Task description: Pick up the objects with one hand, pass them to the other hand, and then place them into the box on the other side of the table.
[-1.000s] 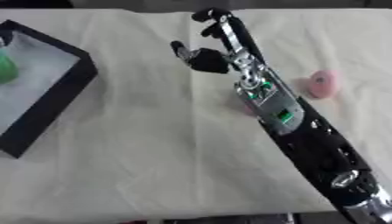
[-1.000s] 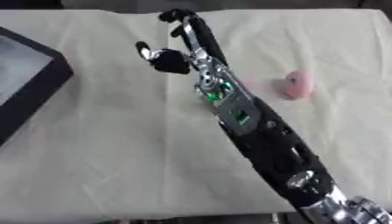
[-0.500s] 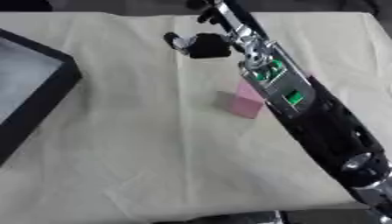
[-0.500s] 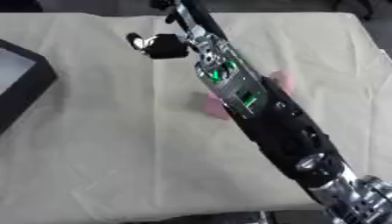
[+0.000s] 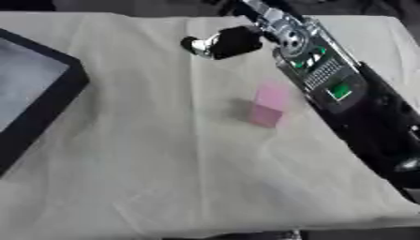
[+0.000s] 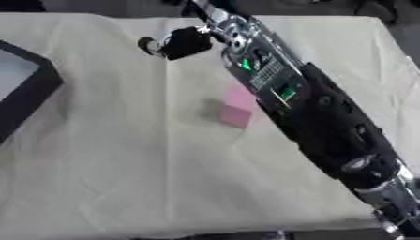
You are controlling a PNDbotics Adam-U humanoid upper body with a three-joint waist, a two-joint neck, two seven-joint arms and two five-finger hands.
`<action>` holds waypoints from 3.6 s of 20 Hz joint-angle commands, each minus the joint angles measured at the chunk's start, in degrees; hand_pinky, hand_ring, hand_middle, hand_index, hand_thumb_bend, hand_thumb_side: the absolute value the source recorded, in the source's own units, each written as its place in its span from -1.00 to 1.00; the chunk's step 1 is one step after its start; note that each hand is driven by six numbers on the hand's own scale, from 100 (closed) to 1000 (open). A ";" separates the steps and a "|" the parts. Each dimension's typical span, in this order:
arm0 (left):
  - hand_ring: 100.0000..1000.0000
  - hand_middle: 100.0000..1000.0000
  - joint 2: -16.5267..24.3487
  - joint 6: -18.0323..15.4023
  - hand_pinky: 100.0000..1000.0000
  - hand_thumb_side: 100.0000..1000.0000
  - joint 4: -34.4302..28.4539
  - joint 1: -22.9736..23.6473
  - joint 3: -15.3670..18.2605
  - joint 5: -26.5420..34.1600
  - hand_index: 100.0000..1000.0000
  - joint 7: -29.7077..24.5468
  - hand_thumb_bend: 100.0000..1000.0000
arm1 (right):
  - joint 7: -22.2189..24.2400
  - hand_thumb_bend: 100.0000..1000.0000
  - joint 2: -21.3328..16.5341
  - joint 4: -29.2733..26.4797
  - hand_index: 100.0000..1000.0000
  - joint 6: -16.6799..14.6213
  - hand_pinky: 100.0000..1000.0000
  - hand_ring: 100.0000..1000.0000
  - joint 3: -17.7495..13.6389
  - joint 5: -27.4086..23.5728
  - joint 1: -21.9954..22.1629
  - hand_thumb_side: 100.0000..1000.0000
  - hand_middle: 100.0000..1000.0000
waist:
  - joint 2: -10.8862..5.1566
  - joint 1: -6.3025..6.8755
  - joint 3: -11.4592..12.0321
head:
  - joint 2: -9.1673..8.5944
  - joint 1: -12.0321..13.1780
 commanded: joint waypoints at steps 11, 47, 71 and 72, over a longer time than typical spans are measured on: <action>0.38 0.38 3.57 -0.80 0.59 0.12 -2.66 1.11 1.39 1.00 0.50 2.77 -0.24 | 7.36 0.04 -7.77 -6.81 0.65 8.72 0.74 0.63 1.44 -3.60 -2.21 -0.45 0.64 | -1.96 -0.91 -1.25 | -0.14 1.22; 0.38 0.38 3.31 -1.10 0.58 0.14 -2.78 1.80 1.61 1.31 0.50 3.34 -0.24 | 13.29 0.24 -17.93 -3.76 0.70 3.25 0.74 0.70 2.82 1.77 8.44 -0.55 0.69 | -1.05 -0.65 -0.57 | -0.14 0.00; 0.39 0.38 2.78 -1.17 0.59 0.14 -2.52 2.10 1.91 1.30 0.50 3.38 -0.24 | 15.27 0.27 -18.92 2.52 0.72 -3.10 0.77 0.73 1.37 2.62 11.43 -0.54 0.71 | -0.39 -0.08 0.12 | -0.14 -0.87; 0.39 0.38 2.76 -1.19 0.59 0.14 -2.56 2.10 1.94 1.34 0.50 3.40 -0.24 | 15.29 0.27 -18.84 2.85 0.72 -3.27 0.77 0.73 1.39 2.79 11.46 -0.54 0.71 | -0.35 -0.04 0.18 | -0.14 -0.95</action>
